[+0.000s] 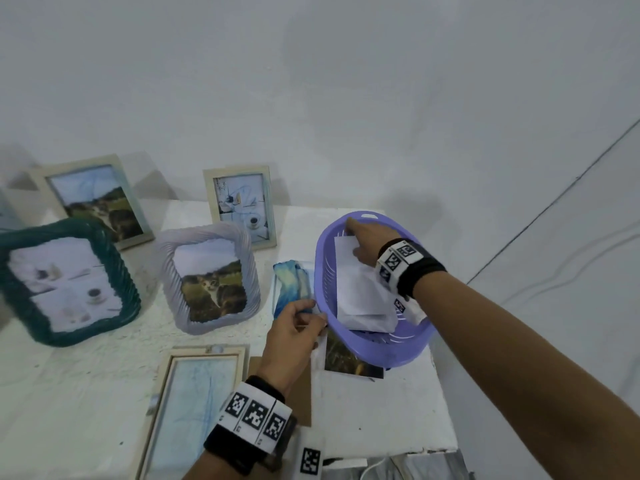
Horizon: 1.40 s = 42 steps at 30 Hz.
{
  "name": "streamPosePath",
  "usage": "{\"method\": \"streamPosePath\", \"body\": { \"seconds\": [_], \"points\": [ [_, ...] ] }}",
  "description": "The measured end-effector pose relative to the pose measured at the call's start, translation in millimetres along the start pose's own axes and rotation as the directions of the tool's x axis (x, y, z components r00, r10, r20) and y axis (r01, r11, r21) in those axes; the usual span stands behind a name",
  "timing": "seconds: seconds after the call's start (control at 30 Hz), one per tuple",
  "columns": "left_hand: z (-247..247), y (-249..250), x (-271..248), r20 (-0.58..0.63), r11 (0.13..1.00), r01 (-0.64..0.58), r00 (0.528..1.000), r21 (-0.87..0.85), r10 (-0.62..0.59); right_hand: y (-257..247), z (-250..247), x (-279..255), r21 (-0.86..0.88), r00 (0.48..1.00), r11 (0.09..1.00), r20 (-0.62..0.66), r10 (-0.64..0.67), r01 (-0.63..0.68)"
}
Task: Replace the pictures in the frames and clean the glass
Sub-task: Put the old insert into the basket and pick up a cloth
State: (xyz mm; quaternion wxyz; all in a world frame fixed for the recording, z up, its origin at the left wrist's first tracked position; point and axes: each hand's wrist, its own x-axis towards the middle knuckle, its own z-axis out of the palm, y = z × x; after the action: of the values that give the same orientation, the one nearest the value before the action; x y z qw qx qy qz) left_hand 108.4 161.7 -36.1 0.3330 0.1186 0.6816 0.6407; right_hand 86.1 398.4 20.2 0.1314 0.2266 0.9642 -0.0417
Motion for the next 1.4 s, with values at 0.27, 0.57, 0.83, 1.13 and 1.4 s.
{"method": "streamPosePath", "body": {
  "seconds": [0.27,0.57,0.83,1.13,1.4],
  "points": [
    [-38.5,30.4,-11.8,-0.049,0.956,-0.262,0.961,0.129,0.27,-19.2,-71.7,-85.2,0.383,0.919,0.913,-0.394,0.024,0.14],
    [-98.0,47.4,-40.0,0.085,0.894,-0.434,0.9,0.112,0.427,-116.8,-33.9,-149.0,0.505,0.825,0.759,-0.561,-0.072,0.41],
    [-163.4,12.6,-57.0,0.016,0.968,-0.247,0.969,0.032,0.247,-174.0,66.3,-159.8,0.927,0.93,0.275,-0.313,0.192,0.255],
    [-228.0,-27.8,-61.4,-0.021,0.905,-0.209,0.972,0.37,0.233,-209.7,126.6,-178.5,0.926,0.952,0.356,-0.216,0.219,0.129],
    [-269.1,-81.4,-58.8,0.236,0.604,-0.434,0.894,0.668,0.38,-225.7,140.1,-184.9,0.562,0.941,0.827,-0.284,0.185,0.007]
  ]
}}
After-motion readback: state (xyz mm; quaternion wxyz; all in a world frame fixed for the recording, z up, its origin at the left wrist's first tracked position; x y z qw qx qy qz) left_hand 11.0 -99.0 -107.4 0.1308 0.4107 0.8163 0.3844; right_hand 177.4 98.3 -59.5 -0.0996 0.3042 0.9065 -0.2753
